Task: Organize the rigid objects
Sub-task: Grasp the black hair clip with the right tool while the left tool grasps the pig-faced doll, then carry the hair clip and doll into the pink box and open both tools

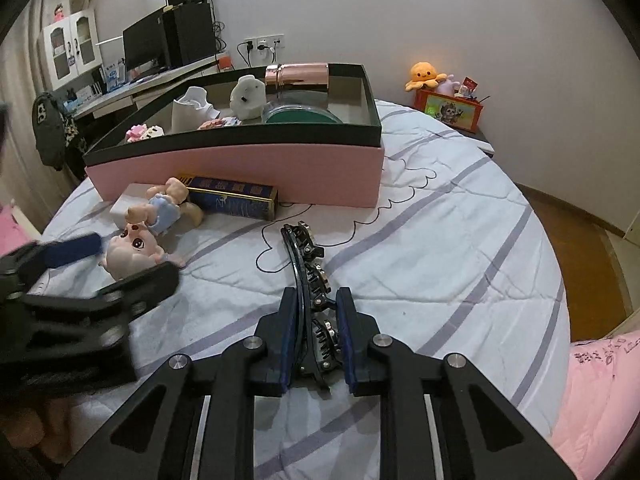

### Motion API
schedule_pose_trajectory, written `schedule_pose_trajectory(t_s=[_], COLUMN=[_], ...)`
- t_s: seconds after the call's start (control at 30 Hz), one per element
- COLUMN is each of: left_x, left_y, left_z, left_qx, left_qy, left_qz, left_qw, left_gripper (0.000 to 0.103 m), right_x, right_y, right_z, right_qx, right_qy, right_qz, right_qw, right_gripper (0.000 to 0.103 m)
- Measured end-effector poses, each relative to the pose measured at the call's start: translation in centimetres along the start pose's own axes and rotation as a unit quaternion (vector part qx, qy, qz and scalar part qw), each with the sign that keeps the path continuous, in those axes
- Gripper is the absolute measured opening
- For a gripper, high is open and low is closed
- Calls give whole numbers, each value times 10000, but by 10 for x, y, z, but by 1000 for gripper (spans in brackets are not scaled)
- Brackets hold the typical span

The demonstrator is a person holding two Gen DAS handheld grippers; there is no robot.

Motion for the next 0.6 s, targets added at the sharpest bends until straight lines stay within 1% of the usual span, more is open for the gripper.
schedule_pose_trajectory(t_s=[0.03,0.07,0.17,0.37,0.5,0.6], left_x=[2,2,-2,-9,-14,-16], left_y=[-1,-1,2,-2,-6,-11], left_z=[-2,-3,-8,-21,-34,-43], left_qx=[-77,-243,-369,-570,-579,-567], left_qy=[63,44,81,152,232,297], left_qz=[-56,-100,-68,-157,-167,-201], left_qw=[9999,9996,9993,9981,9979,9977], left_gripper=[66,57,51,51,51,51], right_x=[0,0,-1,-5,-5,-3], right_y=[0,1,2,5,8,4], right_z=[0,-1,-3,-12,-20,-27], right_qx=[19,31,59,241,385,476], right_qy=[8,18,48,53,98,160], right_qz=[29,58,147,358,521,532], right_qw=[10000,10000,9999,9991,9979,9973], right_gripper=[19,19,19,19,19,19])
Point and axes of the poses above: each gripper's, at about its wrist camera, not at the fingertips, and z roughly the way its jaws point, y to its right, x to its top, the point moved 6 cm from there along z, roughly the way its jaws point, and after that the axes turned 6 degrees about y, right-handed, at the moved point
